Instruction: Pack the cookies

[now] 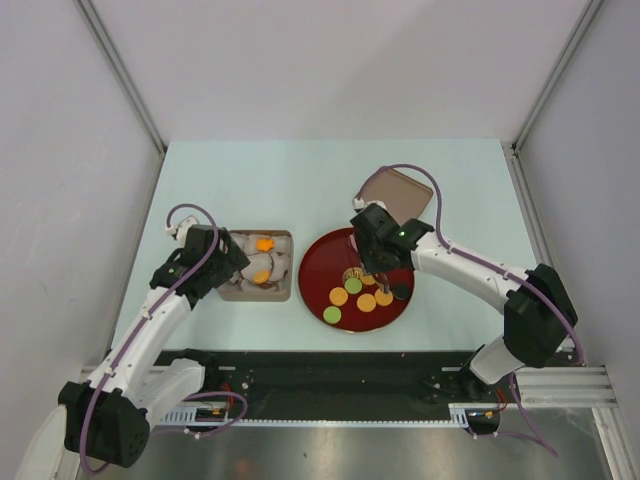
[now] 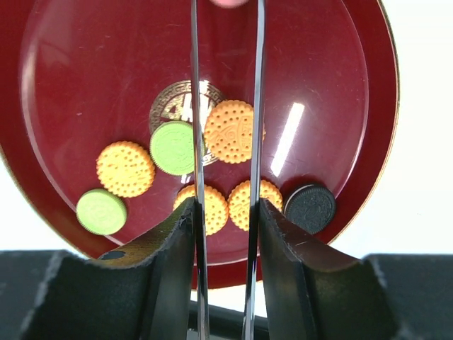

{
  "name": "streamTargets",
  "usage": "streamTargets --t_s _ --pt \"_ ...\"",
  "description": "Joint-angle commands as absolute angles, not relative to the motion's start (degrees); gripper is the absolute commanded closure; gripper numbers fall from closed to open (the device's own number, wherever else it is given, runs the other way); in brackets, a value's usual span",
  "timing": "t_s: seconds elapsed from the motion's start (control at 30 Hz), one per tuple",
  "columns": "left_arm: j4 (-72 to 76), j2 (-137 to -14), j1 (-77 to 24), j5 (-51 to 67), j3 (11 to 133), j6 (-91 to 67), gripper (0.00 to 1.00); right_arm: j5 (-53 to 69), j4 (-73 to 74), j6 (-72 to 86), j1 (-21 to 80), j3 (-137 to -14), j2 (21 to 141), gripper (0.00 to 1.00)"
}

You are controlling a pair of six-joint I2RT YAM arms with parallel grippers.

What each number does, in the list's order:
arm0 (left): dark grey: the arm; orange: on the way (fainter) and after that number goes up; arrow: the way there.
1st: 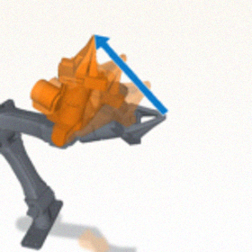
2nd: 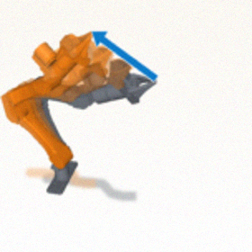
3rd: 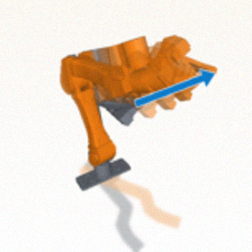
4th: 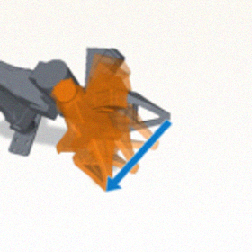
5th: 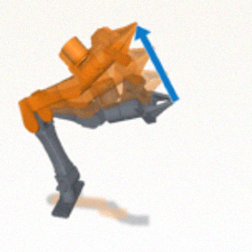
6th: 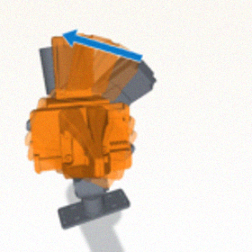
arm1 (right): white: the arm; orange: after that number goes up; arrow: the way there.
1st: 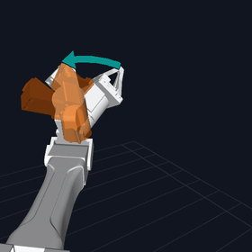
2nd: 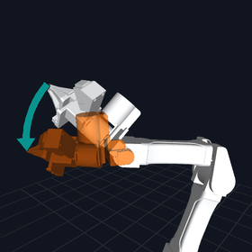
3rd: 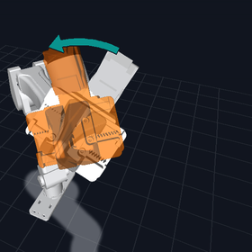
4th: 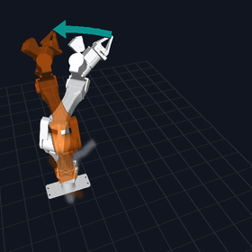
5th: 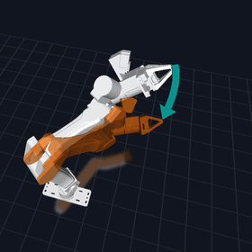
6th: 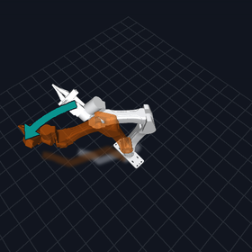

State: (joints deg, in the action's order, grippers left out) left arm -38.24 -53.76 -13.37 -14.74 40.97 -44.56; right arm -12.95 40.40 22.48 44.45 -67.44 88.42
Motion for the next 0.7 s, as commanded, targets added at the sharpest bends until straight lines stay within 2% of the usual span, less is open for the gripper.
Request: streamTargets --t_s 0.0,0.37,0.67 --pt "-38.0 -52.2 -13.0 -14.7 40.9 -44.3 0.00 -12.1 38.0 23.2 45.2 -68.0 81.6 0.68" --pt "-40.2 -51.5 -12.9 -16.7 44.2 -44.2 0.00 -12.4 39.9 23.4 51.1 -75.2 79.8 0.70" --pt "-43.5 -49.7 -11.6 -19.9 45.5 -45.5 0.00 -10.0 39.1 20.4 56.2 -87.5 88.9 0.70"
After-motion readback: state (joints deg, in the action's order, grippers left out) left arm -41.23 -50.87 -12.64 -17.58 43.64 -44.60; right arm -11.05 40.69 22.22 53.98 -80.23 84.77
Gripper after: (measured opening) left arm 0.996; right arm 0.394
